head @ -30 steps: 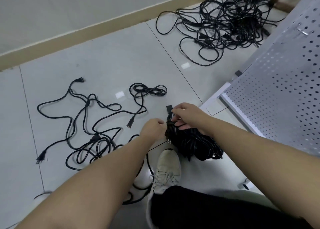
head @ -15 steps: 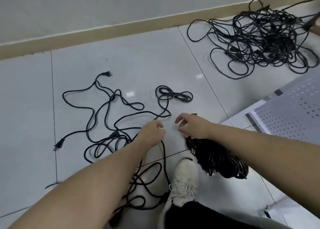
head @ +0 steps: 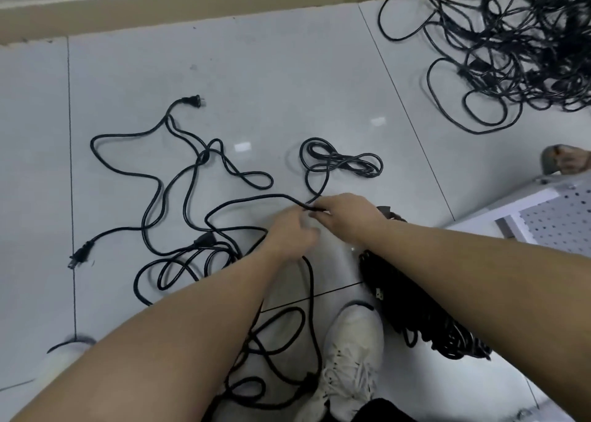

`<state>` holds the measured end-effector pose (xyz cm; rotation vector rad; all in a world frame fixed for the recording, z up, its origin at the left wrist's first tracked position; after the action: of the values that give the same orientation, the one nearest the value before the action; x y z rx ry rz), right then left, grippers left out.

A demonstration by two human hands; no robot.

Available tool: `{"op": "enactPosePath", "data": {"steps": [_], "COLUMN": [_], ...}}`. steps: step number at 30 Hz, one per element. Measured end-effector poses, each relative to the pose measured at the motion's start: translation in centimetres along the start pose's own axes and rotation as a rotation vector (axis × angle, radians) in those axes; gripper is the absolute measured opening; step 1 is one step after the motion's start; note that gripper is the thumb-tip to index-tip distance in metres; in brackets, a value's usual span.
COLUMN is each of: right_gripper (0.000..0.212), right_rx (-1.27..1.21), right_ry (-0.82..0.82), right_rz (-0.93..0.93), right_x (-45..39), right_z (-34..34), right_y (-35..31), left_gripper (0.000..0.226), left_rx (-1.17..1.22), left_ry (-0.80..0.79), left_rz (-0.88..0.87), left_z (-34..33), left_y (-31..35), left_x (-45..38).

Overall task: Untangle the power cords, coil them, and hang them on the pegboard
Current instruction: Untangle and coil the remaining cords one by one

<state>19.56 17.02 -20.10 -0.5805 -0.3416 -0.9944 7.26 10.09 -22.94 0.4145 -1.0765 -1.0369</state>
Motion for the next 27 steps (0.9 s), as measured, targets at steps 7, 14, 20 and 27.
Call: {"op": "enactPosePath", "data": {"steps": [7, 14, 20, 27], "right_gripper": [0.018, 0.041, 0.034, 0.05], "right_rx": [-0.296, -0.738, -1.282, -1.249], "right_ry": [0.152, 0.231, 0.033, 0.219], "right_rz": [0.112, 0.105, 0.162, 0.165], "right_x": [5.5, 14.3, 20.9, 24.0], "right_z": [6.2, 15.0, 18.4, 18.2], "right_y": [-2.0, -8.7, -16.1, -18.0], "left_gripper": [0.017, 0.033, 0.026, 0.028], "left_rx": [0.747, 0.611, -0.069, 0.168], "left_ry": [0.055, 0.052, 0.017, 0.209], "left_rz": [0.065, 0.0, -0.249, -0.293], "left_z": [5.3, 10.2, 9.8, 14.9], "left_y": [6.1, 11.1, 14.0, 15.4], "left_x": [6.2, 14.9, 23.6, 30.7]}}
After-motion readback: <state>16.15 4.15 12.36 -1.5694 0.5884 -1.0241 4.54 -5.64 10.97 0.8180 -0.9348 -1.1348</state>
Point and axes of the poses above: each hand's wrist, its own x-axis away from the middle knuckle, its own z-axis out of the back of the hand, y = z × x, the point moved 2 cm from there along -x, towards the middle knuckle, and after that the axes turned 2 degrees about y, right-handed, at the moved point
